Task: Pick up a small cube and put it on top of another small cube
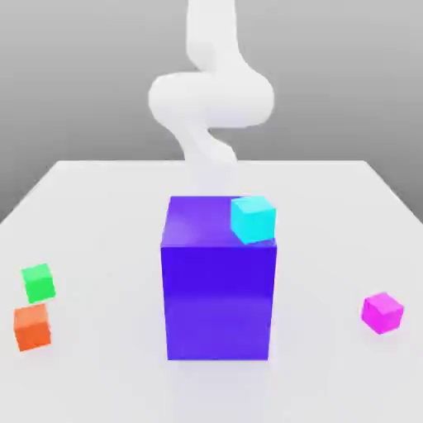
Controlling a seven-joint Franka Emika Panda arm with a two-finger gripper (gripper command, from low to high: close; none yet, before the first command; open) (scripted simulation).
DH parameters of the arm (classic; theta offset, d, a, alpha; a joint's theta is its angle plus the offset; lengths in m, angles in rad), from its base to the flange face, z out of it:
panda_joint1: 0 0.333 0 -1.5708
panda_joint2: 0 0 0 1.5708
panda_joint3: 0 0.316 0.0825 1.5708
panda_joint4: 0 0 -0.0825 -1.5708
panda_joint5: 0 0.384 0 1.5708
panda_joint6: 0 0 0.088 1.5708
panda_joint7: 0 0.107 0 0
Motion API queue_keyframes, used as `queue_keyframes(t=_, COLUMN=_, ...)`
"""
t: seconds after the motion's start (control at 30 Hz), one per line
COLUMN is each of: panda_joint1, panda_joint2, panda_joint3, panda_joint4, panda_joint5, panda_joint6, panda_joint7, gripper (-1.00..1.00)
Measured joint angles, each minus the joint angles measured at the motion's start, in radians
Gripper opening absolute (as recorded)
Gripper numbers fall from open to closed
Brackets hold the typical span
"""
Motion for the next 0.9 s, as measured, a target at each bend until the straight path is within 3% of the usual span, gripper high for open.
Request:
queue_keyframes(t=0.33, panda_joint1=0.064, panda_joint2=0.362, panda_joint3=0.236, panda_joint4=-0.135, panda_joint5=-0.037, panda_joint6=0.191, panda_joint7=0.175, gripper=0.0)
queue_keyframes(t=0.6, panda_joint1=0.164, panda_joint2=0.657, panda_joint3=0.39, panda_joint4=-0.24, panda_joint5=-0.137, panda_joint6=0.338, panda_joint7=0.363, gripper=0.0)
queue_keyframes(t=0.77, panda_joint1=0.261, panda_joint2=0.846, panda_joint3=0.419, panda_joint4=-0.303, panda_joint5=-0.215, panda_joint6=0.428, panda_joint7=0.491, gripper=0.0)
queue_keyframes(t=0.9, panda_joint1=0.366, panda_joint2=0.989, panda_joint3=0.306, panda_joint4=-0.285, panda_joint5=-0.353, panda_joint6=0.522, panda_joint7=0.607, gripper=0.0)
